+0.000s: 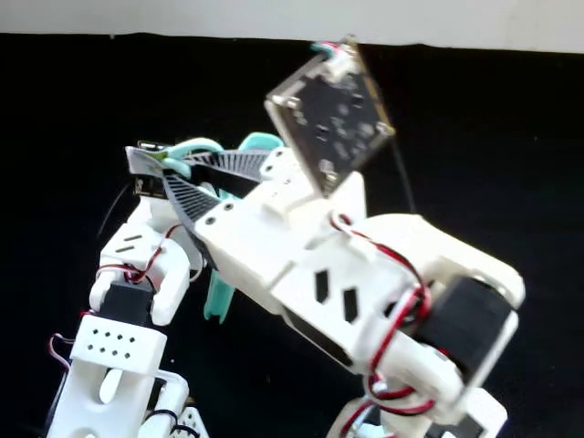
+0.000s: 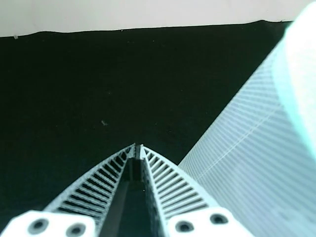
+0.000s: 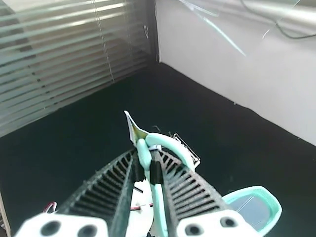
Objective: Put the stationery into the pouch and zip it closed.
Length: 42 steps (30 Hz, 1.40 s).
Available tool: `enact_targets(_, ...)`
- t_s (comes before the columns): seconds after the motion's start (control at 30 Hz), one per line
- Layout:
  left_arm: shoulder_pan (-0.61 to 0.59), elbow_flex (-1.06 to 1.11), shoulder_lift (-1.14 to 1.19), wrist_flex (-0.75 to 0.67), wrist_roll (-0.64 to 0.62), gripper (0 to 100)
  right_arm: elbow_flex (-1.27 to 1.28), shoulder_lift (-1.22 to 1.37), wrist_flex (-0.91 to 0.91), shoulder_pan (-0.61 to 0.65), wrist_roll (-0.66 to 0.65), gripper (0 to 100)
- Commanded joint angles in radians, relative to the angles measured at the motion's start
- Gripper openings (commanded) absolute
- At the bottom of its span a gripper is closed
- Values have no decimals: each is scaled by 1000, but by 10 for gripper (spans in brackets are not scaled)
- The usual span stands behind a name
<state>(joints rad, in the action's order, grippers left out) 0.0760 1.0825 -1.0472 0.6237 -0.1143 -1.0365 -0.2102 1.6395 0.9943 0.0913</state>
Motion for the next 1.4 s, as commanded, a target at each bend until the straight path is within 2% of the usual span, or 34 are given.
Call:
enact_targets(0.0, -74, -5, -15, -18, 5, 7, -31, 22, -12, 10, 9, 6)
enact_targets(0.2, -199, -13, -16, -18, 5, 7, -31, 25, -13, 8, 28, 6)
enact_targets(0.47, -280, -90, -16, 26, 2, 8, -31, 25, -13, 7, 34, 6)
enact_targets(0.57, -325, -202, -16, 137, 2, 26, -31, 24, -13, 8, 34, 6)
enact_targets(0.77, -461, -461, -16, 431, 5, 148, -31, 24, -13, 8, 34, 6)
enact_targets(0.93, -553, -634, -16, 600, 5, 168, -31, 24, -13, 10, 34, 6)
enact_targets(1.2, -561, -906, -16, 884, 8, 168, -31, 24, -15, 10, 34, 6)
enact_targets(1.37, -559, -1023, -16, 1073, 97, 168, -31, 24, -15, 10, 34, 6)
